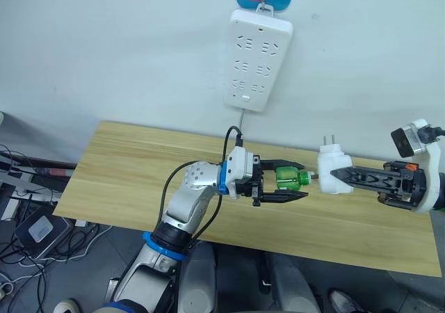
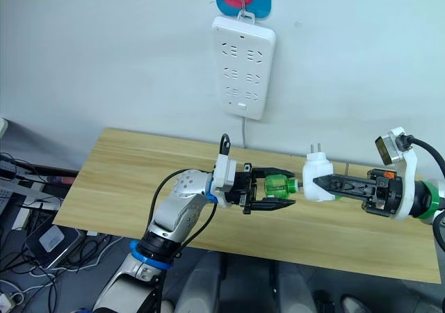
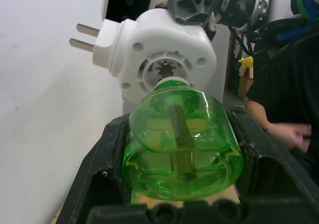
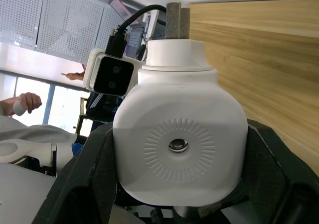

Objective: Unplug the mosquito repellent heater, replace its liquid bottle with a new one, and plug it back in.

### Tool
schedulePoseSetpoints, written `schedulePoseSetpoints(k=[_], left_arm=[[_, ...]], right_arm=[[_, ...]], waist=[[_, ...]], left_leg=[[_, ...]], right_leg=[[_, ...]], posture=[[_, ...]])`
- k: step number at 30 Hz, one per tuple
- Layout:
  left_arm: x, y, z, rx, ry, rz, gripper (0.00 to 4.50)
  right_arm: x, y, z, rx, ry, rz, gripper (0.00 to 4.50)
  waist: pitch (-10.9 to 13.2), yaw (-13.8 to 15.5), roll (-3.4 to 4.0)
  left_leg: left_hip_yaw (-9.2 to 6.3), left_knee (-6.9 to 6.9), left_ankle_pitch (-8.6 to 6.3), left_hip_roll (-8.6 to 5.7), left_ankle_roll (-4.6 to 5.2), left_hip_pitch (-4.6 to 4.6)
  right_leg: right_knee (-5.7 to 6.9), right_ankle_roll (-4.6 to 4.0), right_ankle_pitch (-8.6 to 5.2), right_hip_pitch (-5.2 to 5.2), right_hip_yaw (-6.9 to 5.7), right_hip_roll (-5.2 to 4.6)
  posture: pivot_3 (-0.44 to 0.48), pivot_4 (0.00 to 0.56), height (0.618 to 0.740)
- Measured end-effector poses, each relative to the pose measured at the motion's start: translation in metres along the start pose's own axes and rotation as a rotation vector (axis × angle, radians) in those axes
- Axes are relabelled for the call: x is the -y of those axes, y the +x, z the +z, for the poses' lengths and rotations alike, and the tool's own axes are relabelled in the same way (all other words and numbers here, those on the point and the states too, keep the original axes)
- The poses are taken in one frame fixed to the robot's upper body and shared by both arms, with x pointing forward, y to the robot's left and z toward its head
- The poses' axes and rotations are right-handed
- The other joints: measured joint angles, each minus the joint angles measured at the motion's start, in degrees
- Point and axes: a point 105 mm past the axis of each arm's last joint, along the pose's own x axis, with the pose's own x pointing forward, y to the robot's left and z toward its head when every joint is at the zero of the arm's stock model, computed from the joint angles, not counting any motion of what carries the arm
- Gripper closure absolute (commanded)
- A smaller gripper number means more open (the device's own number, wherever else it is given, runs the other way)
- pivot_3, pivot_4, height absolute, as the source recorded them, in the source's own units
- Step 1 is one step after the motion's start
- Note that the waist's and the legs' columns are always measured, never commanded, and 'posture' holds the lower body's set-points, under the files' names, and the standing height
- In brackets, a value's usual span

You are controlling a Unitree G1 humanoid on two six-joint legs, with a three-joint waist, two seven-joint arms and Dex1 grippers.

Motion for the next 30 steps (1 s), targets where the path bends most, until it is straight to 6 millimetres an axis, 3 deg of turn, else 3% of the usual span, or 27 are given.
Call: schedulePoseSetpoints(k=[22,30], left_arm=[[-0.003,0.005,0.005,0.013,0.017,-0.01,2.22],[-0.002,0.007,0.006,0.018,0.02,-0.011,2.22]], right_arm=[[-0.004,-0.001,-0.005,-0.018,-0.007,0.012,1.52],[-0.004,0.009,-0.003,0.002,-0.023,0.027,1.52]], waist=[[0.0,0.0,0.0],[0.0,0.0,0.0]], left_leg=[[0.0,0.06,0.0,0.0,0.0,0.01],[0.0,0.09,0.0,0.0,0.0,-0.01]], right_leg=[[0.08,-0.01,0.01,0.0,0.0,0.0],[0.08,-0.01,0.01,0.0,0.0,0.0]], posture=[[0.175,0.322,0.74],[0.173,0.324,0.74]])
